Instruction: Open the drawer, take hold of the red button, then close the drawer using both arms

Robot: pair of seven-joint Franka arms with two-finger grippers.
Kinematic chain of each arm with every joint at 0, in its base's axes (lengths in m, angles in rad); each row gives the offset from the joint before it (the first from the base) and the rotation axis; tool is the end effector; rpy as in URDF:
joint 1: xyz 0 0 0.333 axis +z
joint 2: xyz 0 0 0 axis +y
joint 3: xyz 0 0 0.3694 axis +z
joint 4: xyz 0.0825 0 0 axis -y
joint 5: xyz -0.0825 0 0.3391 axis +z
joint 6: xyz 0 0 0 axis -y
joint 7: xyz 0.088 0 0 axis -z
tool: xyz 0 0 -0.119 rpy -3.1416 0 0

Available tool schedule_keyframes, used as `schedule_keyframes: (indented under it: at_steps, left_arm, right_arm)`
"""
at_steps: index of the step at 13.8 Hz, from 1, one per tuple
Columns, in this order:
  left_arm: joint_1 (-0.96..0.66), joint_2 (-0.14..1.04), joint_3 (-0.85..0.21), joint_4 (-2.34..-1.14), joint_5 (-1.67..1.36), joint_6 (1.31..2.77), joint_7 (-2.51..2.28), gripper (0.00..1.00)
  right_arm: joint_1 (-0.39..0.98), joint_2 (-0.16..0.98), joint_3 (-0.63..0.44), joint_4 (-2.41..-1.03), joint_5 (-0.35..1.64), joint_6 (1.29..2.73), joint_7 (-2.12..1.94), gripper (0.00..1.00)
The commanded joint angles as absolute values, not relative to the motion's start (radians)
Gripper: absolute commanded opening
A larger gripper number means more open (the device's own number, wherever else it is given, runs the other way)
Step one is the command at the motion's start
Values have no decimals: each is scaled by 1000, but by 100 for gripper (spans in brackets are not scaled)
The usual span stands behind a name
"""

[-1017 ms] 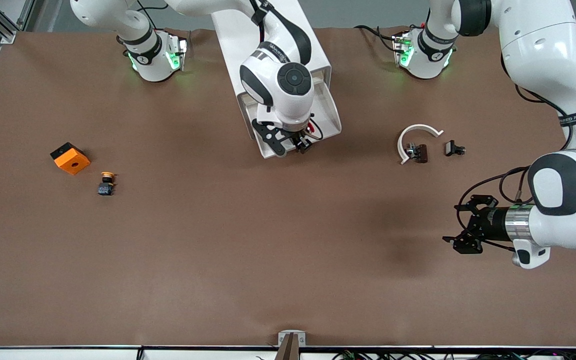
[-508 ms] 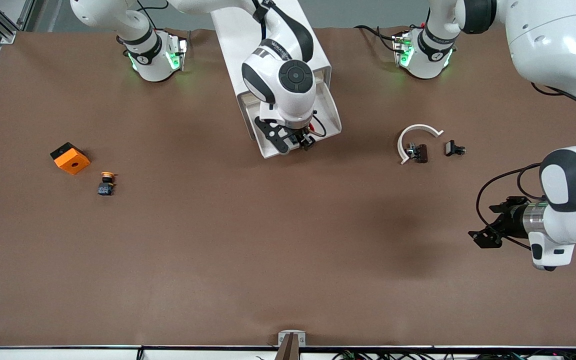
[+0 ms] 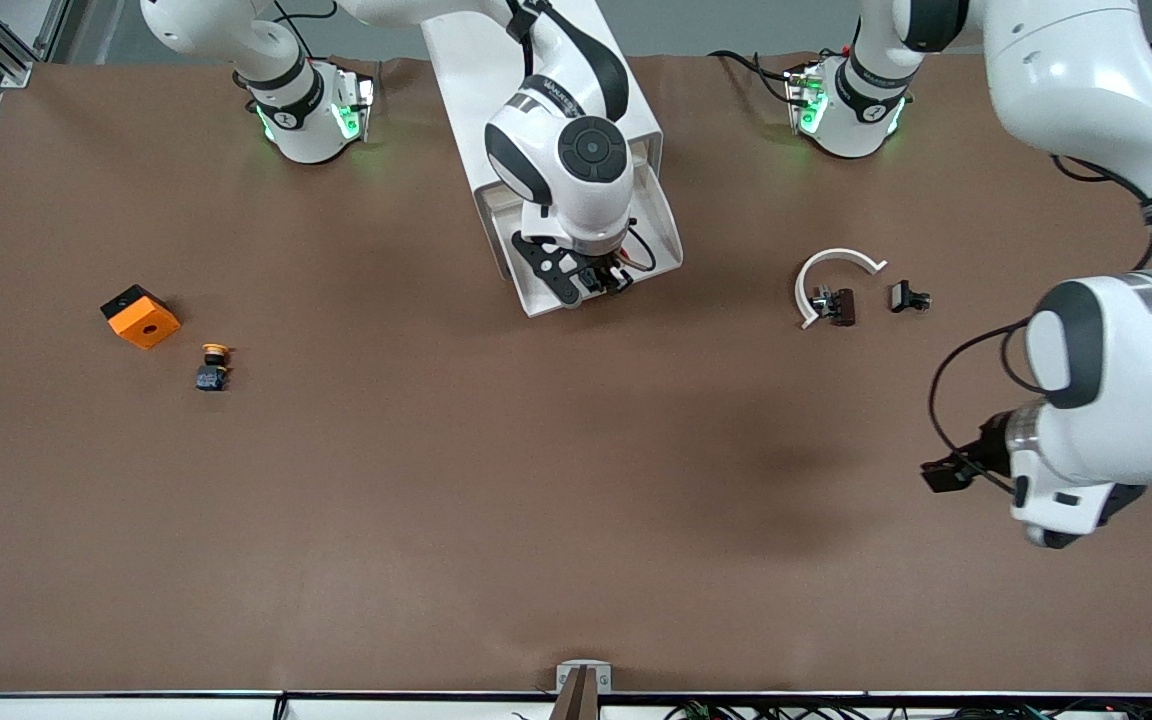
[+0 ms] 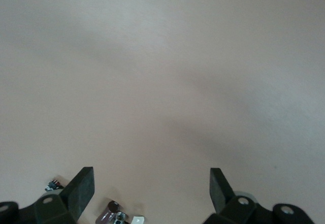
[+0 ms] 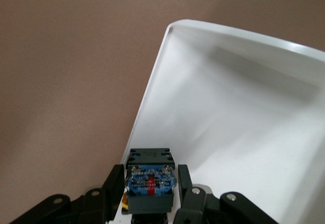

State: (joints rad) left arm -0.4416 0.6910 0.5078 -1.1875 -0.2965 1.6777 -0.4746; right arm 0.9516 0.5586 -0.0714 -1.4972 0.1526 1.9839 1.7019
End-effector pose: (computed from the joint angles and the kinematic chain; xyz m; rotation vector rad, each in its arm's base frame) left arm 0.7015 -0.0945 0.4416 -2.9838 -0.7778 0.1770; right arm 0.4193 0.5402 0.3935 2.8029 -1.3169 -0.1779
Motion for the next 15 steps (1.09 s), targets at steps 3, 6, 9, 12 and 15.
schedule_keyframes:
  at_steps: [3, 6, 9, 12, 15]
  left_arm:
    - [-517, 629, 512, -1247, -273, 1690, -483, 100]
    - [-555, 605, 511, -1279, -281, 1689, -598, 100]
    - [-590, 571, 506, -1316, -288, 1689, -617, 100]
    - [-615, 607, 502, -1321, -287, 1775, -615, 100]
    - [-617, 611, 485, -1324, -316, 1746, -617, 100]
  right_arm:
    - [957, 555, -74, -1494, 170, 1973, 1697, 23]
    - [957, 542, -74, -1494, 170, 1964, 1695, 21]
    - [950, 490, -72, -1488, 185, 1887, 1695, 21]
    - [905, 433, -75, -1421, 268, 1748, 1648, 21]
    - [804, 413, -77, -1304, 290, 1524, 1538, 21]
